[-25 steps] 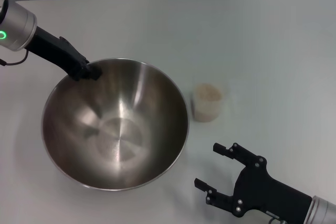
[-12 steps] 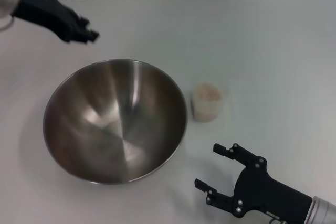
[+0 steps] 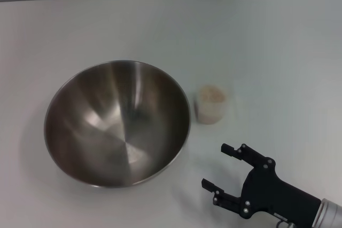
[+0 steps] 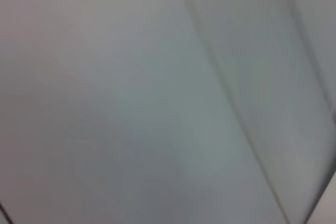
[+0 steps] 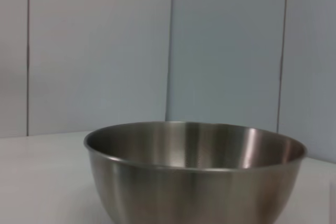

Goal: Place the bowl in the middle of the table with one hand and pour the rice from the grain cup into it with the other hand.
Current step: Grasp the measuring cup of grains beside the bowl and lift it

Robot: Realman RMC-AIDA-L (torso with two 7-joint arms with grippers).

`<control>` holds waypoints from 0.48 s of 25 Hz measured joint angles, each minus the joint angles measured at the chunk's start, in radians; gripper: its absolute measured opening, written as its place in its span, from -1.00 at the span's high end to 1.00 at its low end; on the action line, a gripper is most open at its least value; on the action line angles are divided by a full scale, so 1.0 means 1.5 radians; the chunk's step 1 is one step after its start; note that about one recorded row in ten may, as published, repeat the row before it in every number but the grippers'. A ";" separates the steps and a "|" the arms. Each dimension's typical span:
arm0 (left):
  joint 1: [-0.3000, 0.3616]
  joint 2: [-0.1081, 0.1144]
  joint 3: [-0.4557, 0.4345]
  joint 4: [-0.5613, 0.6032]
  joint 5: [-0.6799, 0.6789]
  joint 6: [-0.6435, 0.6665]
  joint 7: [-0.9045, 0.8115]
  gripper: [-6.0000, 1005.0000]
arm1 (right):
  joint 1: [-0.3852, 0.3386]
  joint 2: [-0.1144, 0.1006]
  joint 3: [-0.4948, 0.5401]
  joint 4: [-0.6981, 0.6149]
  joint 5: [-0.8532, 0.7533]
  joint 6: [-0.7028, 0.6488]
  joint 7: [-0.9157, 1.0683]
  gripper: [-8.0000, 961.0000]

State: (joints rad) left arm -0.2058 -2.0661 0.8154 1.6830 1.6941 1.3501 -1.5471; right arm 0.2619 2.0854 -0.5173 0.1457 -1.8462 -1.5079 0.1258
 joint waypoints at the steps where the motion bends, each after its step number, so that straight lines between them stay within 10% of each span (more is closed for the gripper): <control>1: 0.042 0.001 0.003 -0.009 -0.068 0.009 0.046 -0.22 | -0.003 0.000 0.004 -0.001 0.000 0.000 0.000 -0.63; 5: 0.165 0.000 0.014 -0.125 -0.229 0.103 0.209 -0.72 | -0.007 -0.001 0.013 -0.005 0.000 -0.001 0.000 -0.63; 12: 0.181 0.012 -0.037 -0.516 -0.222 0.277 0.494 -0.72 | -0.014 -0.002 0.019 -0.005 0.001 -0.006 0.000 -0.63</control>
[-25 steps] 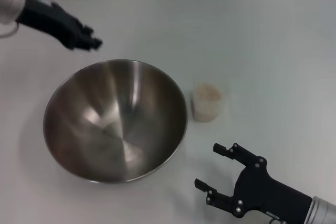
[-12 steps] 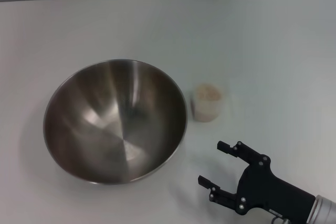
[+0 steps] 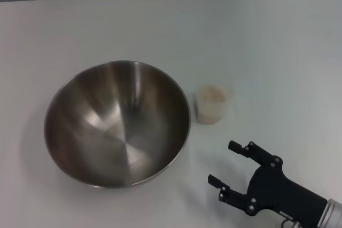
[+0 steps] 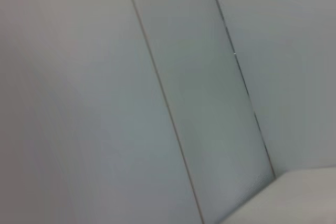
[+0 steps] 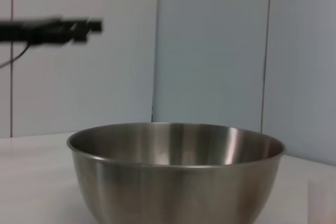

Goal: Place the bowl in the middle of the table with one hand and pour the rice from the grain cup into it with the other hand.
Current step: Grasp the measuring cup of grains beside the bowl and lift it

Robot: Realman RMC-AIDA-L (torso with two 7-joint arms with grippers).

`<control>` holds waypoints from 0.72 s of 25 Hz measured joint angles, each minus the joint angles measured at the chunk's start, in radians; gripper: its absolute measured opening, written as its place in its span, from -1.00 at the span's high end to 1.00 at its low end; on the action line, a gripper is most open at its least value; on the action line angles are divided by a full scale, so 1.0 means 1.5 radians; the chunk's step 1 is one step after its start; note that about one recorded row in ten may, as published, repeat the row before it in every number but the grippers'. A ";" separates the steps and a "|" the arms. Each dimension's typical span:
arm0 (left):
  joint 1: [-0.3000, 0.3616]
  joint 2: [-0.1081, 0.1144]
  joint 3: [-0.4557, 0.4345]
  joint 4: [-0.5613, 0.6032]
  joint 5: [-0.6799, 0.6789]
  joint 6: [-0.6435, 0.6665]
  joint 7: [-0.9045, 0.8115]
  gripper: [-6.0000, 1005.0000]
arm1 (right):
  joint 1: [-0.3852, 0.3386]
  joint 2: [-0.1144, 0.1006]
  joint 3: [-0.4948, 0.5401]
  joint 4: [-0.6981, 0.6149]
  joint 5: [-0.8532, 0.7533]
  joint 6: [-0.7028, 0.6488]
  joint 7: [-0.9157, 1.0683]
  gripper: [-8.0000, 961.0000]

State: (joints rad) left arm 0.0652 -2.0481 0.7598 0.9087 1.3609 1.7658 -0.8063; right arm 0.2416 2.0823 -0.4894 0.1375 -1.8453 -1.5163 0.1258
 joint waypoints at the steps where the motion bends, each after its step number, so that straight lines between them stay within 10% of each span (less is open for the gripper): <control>1: -0.011 0.012 -0.027 -0.127 0.043 0.023 0.090 -0.72 | -0.003 0.000 0.005 0.000 0.000 0.000 0.000 -0.63; 8: -0.034 0.041 -0.045 -0.375 0.128 -0.028 0.258 -0.72 | -0.020 0.001 0.081 0.001 0.000 -0.002 -0.007 -0.63; 18: -0.032 0.030 -0.039 -0.394 0.146 -0.074 0.264 -0.72 | -0.068 0.005 0.323 0.072 0.001 0.010 -0.135 -0.63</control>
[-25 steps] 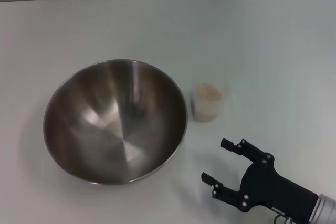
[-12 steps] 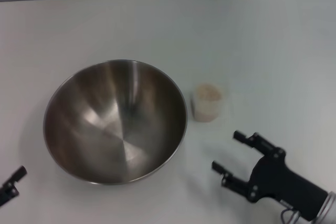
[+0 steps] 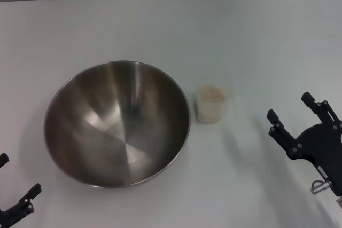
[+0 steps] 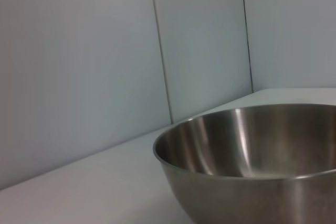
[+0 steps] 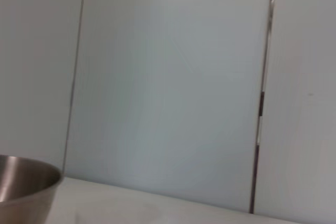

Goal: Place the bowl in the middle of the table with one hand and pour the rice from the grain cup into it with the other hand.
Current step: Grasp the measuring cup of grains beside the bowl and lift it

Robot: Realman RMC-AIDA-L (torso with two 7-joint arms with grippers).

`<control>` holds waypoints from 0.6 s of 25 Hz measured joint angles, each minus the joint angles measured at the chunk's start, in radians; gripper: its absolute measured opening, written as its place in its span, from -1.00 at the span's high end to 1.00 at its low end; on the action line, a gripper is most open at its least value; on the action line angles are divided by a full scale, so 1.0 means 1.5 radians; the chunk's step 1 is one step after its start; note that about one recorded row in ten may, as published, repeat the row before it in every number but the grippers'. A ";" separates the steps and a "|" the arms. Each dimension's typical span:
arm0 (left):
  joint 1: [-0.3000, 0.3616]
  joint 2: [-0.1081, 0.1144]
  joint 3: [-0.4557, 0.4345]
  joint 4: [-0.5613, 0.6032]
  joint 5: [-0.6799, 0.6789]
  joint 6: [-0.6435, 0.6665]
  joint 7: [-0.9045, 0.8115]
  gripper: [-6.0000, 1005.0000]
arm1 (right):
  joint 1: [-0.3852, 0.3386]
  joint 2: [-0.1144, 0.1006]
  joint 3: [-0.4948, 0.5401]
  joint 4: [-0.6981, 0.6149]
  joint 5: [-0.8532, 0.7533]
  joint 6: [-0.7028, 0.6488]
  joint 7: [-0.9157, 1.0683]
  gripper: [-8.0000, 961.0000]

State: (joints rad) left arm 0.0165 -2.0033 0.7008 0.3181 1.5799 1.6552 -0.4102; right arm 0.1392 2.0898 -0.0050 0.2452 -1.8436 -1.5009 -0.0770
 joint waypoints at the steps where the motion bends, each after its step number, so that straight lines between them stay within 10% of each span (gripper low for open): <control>1: -0.001 -0.001 0.001 -0.001 0.001 -0.003 0.000 -0.71 | 0.001 0.000 0.009 0.006 0.000 0.005 -0.007 -0.63; 15: -0.003 -0.007 0.000 -0.004 0.018 -0.013 0.001 -0.71 | 0.079 0.002 0.048 0.052 0.000 0.138 -0.037 -0.63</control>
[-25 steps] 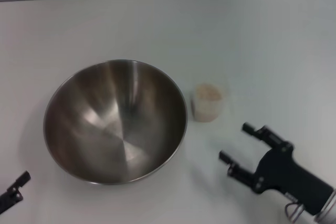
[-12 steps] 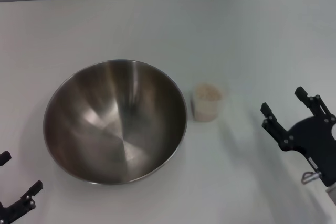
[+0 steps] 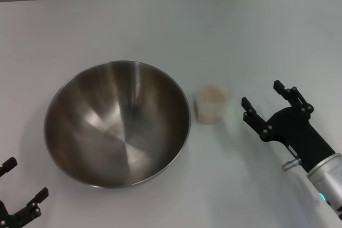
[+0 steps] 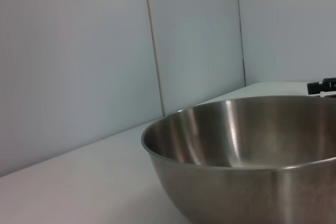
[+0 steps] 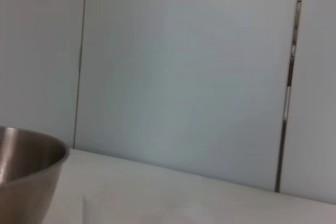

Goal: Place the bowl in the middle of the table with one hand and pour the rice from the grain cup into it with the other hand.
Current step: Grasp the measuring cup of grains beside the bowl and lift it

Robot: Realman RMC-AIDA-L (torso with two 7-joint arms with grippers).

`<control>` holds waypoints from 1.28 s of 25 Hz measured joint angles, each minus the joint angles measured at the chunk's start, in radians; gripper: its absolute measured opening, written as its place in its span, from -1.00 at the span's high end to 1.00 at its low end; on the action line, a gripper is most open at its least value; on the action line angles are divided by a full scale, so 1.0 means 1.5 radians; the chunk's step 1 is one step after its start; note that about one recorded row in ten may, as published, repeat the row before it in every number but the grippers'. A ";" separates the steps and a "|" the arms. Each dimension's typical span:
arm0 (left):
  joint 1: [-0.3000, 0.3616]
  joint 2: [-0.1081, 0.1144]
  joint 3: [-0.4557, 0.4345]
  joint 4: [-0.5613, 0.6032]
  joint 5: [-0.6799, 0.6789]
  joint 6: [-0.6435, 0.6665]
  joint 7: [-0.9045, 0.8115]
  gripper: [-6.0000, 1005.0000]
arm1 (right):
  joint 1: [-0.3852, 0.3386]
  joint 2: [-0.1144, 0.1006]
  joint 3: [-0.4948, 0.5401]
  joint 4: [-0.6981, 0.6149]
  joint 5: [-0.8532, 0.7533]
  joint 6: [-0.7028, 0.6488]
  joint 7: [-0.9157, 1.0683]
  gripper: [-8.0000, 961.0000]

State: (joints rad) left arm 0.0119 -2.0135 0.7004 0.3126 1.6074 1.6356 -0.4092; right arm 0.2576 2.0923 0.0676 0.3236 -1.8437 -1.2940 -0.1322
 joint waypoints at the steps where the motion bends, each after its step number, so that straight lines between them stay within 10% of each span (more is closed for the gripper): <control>1: 0.000 0.000 0.000 0.000 0.000 0.000 0.000 -0.71 | 0.000 0.000 0.000 0.000 0.000 0.000 0.000 -0.63; 32: 0.000 0.002 0.003 -0.001 0.011 0.001 -0.006 -0.71 | 0.051 0.000 0.042 0.007 0.000 0.056 -0.001 -0.60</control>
State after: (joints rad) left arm 0.0113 -2.0110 0.7054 0.3113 1.6239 1.6376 -0.4178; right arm 0.3336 2.0924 0.1299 0.3344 -1.8438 -1.2094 -0.1335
